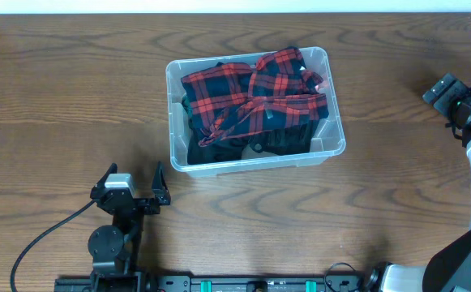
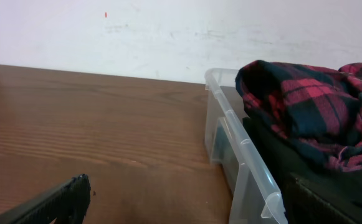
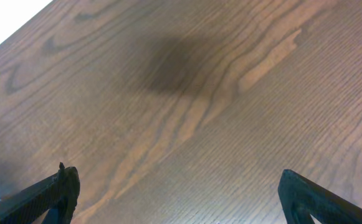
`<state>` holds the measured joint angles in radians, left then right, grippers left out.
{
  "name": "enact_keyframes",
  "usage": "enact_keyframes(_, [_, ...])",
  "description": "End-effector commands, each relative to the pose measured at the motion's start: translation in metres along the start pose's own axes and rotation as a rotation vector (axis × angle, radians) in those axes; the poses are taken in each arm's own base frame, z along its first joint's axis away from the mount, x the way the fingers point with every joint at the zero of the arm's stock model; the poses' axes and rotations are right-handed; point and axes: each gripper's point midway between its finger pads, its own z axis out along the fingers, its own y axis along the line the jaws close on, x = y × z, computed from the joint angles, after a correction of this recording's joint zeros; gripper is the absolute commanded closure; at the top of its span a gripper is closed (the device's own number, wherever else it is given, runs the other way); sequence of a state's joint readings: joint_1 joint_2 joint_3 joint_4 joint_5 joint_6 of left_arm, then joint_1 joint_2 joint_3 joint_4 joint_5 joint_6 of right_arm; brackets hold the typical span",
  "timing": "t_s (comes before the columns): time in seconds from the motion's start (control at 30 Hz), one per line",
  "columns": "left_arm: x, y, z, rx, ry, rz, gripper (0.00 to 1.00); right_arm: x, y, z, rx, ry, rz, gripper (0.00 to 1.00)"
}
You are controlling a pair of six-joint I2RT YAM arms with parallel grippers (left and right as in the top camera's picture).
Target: Pack container
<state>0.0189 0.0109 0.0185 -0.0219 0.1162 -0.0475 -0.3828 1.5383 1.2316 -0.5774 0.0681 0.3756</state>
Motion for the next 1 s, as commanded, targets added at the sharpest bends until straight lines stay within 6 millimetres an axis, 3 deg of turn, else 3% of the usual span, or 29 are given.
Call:
enact_keyframes(0.0, [0.015, 0.002, 0.001, -0.003, 0.046, 0.013, 0.02, -0.012, 0.011, -0.026, -0.029, -0.057, 0.000, 0.01])
enact_keyframes(0.23, [0.015, 0.002, 0.001, -0.003, 0.046, 0.013, 0.02, -0.005, 0.069, -0.111, -0.213, -0.191, -0.102, 0.01])
enact_keyframes(0.3, [0.015, 0.002, 0.001, -0.003, 0.046, 0.013, 0.02, 0.000, 0.072, -0.133, -0.211, -0.256, -0.176, 0.01])
enact_keyframes(0.4, [0.015, 0.002, 0.001, -0.003, 0.046, 0.013, 0.02, 0.025, 0.072, -0.158, -0.258, -0.292, -0.232, 0.01])
enact_keyframes(0.6, [0.015, 0.002, 0.001, -0.003, 0.046, 0.013, 0.02, 0.065, 0.055, -0.173, -0.382, -0.434, -0.272, 0.01])
enact_keyframes(0.83, [0.015, 0.002, 0.001, -0.003, 0.046, 0.013, 0.02, 0.113, 0.065, -0.187, -0.599, -0.667, -0.564, 0.01])
enact_keyframes(0.97, [0.015, 0.002, 0.001, -0.003, 0.046, 0.013, 0.02, 0.135, 0.065, -0.186, -0.664, -0.743, -0.636, 0.01])
